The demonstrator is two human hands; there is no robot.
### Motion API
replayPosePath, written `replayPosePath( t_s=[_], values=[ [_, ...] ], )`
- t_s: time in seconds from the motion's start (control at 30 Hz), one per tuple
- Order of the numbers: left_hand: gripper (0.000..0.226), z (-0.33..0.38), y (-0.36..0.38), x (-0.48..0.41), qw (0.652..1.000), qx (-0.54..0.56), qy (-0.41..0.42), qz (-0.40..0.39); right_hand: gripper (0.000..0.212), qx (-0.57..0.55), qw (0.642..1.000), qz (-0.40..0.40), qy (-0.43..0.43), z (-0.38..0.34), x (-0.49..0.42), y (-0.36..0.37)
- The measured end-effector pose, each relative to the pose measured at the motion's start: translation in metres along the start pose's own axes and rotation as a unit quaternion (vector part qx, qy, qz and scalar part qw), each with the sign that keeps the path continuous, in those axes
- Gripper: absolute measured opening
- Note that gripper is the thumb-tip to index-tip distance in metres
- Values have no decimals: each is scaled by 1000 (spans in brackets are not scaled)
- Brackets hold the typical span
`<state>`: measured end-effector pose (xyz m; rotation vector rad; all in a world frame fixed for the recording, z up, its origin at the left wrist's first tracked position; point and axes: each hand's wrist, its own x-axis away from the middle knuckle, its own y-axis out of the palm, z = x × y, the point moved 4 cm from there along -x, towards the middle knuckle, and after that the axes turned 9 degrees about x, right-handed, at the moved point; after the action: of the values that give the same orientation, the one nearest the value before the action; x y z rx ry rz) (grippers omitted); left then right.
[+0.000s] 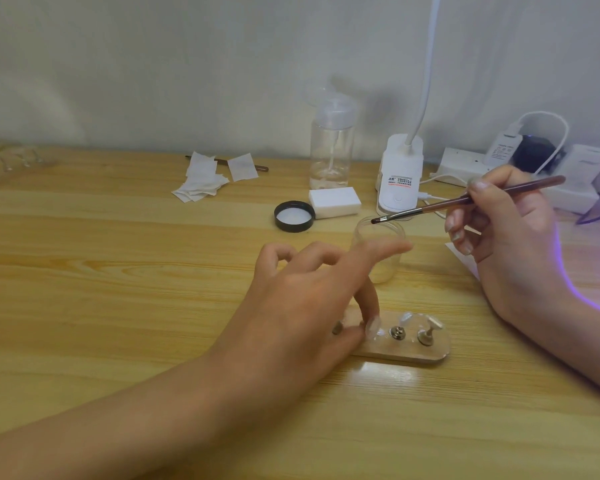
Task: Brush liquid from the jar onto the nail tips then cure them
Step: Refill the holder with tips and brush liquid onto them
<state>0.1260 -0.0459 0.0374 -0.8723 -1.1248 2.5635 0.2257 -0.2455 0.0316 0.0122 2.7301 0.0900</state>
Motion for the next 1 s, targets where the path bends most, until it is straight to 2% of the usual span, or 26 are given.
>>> replayPosePath(
  t_s=[0.07, 0.13, 0.23, 0.33, 0.43, 0.73, 0.87, 1.0],
  values=[
    [62, 5, 0, 1, 998, -38, 46, 16, 21, 1, 1000, 2, 2, 0, 0, -1],
    [61, 9, -3, 3, 996, -16, 76, 37, 20, -3, 1000, 4, 4, 0, 0, -2],
    [75, 14, -20, 2, 988, 123, 61, 67, 23, -7, 1000, 3, 9, 1, 0, -3],
    [66, 8, -39, -6, 965, 238, 62, 94, 25, -11, 1000, 4, 15, 2, -1, -4],
    [64, -11, -49, -22, 938, 325, 28, 112, 24, -16, 1000, 4, 19, 3, -2, -4],
    [60, -60, -27, -62, 912, 387, -59, 121, 32, -29, 999, 9, 18, 3, -1, -5],
    [56, -73, -14, -59, 913, 377, -76, 139, 31, -44, 998, 18, 32, 4, -1, -6],
    [52, -78, -11, -54, 916, 369, -71, 137, 19, -40, 998, 14, 37, 5, -2, -6]
  ],
)
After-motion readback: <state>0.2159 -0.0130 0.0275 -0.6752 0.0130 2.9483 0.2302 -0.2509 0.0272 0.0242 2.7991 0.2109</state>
